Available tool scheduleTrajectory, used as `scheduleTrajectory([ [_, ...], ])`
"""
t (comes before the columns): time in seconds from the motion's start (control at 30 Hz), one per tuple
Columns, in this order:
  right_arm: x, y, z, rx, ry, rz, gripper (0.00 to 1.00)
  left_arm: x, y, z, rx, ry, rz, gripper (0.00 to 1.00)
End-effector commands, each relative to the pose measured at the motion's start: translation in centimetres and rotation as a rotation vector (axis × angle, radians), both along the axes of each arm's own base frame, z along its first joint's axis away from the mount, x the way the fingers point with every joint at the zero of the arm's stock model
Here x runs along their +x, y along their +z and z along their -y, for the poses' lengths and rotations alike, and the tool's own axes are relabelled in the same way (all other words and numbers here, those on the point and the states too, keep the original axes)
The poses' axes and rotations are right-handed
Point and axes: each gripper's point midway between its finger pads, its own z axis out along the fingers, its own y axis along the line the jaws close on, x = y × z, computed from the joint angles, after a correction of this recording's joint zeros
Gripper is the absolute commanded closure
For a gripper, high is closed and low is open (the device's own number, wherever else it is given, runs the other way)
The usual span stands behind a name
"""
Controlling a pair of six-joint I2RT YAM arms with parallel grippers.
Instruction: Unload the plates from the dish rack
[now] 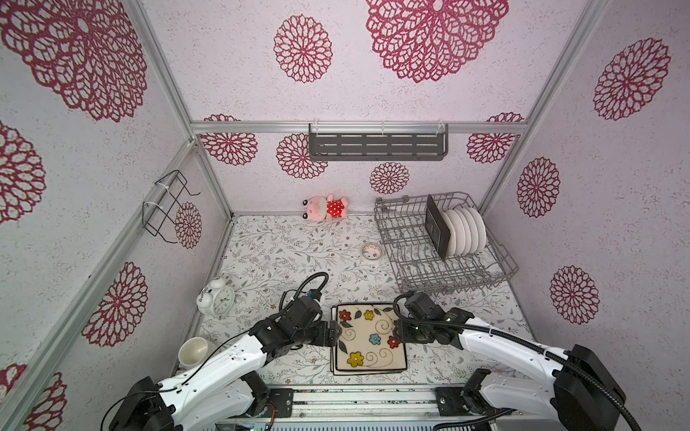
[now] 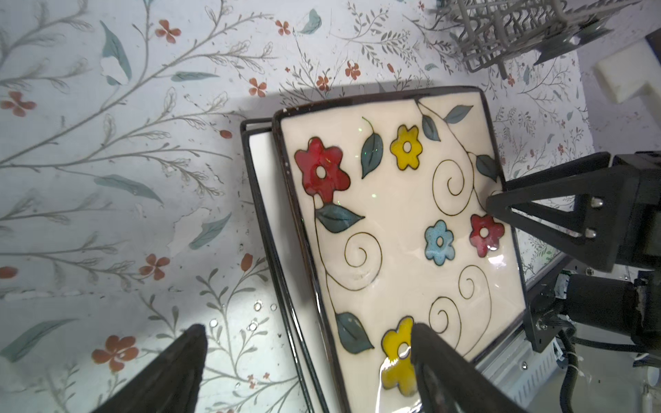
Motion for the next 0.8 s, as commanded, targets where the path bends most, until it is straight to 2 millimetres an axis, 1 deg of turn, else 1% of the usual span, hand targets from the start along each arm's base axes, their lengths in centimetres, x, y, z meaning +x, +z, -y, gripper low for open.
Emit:
scheduleTrajectory([
  [0.0, 0.7, 1.1, -0.9, 0.018, 0.016, 0.026, 0.57, 0.3, 0.0, 1.2, -0.034, 0.0, 0.005, 0.09],
  [0.23, 0.6, 1.1, -1.8, -0.004, 0.063, 0.035, 0.62, 0.6, -1.3, 1.8, 0.01, 0.001, -0.007, 0.1],
  [0.43, 0.3, 1.0, -2.3, -0.054, 0.118, 0.045, 0.64, 1.4, -1.7, 2.6, 0.022, 0.002, 0.004, 0.11],
  [0.67, 0.0, 0.9, -2.1, -0.087, 0.147, 0.047, 0.65, 2.0, -2.6, 3.6, 0.051, -0.013, -0.009, 0.12],
  [0.77, -0.1, 1.1, -1.9, -0.101, 0.155, 0.053, 0.65, 2.0, -2.6, 4.2, 0.035, -0.018, -0.01, 0.16],
])
